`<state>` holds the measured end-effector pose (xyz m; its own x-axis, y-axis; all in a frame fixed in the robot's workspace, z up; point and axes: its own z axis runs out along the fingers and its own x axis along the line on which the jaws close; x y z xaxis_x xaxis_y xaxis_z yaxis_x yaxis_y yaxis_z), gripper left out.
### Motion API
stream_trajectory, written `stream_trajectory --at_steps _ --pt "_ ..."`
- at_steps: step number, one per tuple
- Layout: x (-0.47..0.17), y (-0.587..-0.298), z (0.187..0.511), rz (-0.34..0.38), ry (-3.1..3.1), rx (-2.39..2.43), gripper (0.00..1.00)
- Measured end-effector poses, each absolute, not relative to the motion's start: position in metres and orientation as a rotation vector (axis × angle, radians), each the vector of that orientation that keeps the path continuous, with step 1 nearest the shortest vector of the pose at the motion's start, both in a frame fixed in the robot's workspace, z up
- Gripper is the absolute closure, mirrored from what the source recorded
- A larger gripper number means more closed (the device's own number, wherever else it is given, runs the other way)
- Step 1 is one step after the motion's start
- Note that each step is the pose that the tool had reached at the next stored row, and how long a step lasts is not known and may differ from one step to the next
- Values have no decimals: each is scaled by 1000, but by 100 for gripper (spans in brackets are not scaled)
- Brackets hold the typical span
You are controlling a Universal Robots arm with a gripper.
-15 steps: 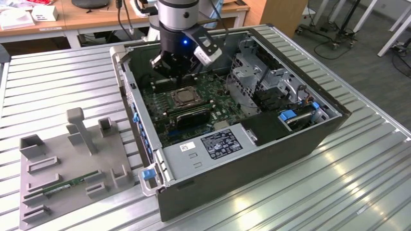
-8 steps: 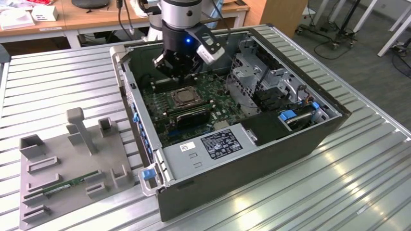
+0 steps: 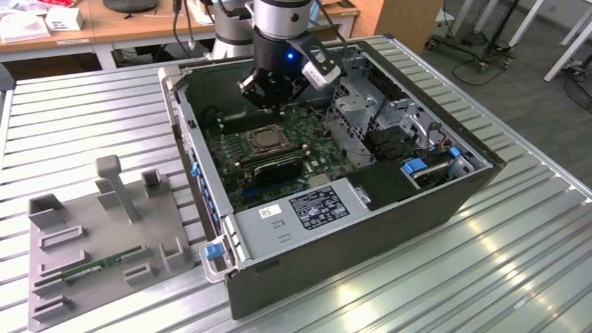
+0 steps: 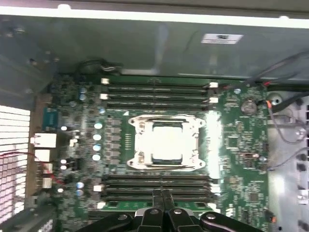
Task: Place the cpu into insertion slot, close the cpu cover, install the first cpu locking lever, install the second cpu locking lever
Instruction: 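Install the second cpu locking lever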
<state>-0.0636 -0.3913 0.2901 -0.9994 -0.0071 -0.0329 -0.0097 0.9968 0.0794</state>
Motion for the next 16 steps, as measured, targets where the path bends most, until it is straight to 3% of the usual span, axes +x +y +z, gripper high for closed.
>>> stream_trajectory --at_steps 16 --pt "-53 -370 285 125 3107 -13 89"
